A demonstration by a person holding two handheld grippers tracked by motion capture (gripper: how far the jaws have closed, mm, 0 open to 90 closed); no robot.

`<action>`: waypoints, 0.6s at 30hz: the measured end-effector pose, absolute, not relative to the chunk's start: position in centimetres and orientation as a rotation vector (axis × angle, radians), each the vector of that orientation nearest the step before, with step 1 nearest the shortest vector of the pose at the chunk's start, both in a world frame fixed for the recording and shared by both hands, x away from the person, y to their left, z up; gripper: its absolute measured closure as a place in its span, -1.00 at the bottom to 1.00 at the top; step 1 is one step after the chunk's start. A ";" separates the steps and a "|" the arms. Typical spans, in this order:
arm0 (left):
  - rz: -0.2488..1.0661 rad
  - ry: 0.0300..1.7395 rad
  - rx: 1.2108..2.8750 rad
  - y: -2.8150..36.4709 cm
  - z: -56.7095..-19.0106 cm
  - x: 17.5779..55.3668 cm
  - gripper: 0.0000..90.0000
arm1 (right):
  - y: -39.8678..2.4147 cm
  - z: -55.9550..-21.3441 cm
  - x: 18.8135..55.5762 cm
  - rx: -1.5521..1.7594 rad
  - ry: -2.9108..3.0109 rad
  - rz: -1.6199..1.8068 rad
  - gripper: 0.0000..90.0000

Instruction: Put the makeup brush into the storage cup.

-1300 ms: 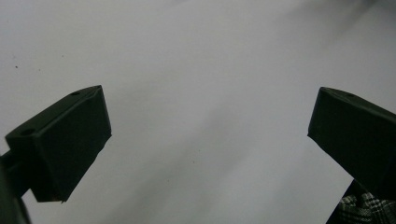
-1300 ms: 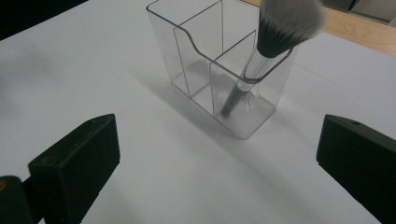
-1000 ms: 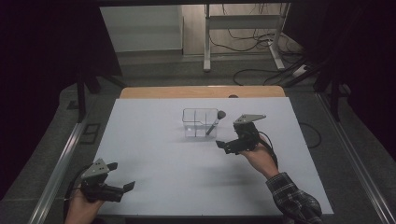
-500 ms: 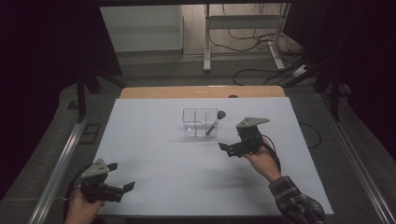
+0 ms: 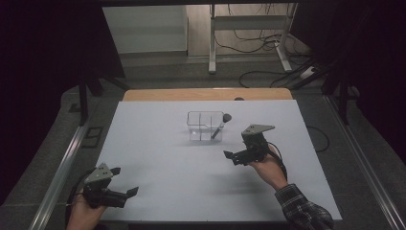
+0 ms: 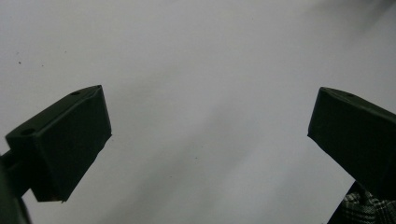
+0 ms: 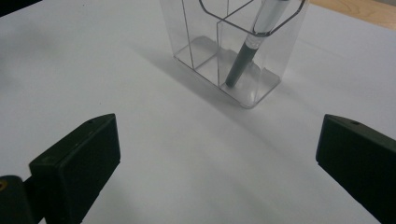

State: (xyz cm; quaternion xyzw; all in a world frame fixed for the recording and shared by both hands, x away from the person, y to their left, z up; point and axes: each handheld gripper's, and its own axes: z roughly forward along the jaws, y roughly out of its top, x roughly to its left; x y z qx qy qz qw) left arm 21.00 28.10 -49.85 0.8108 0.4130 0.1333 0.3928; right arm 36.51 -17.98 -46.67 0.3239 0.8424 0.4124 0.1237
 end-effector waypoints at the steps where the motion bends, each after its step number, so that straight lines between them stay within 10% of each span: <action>1: 0.337 1.048 2.057 28.1 -49.9 21.0 -1.00 | -18.0 -46.8 36.5 0.942 2.457 1.201 -1.00; 18: 0.333 1.048 2.056 28.1 -49.8 21.0 -1.00 | -18.6 -47.2 35.3 0.937 2.476 1.192 -1.00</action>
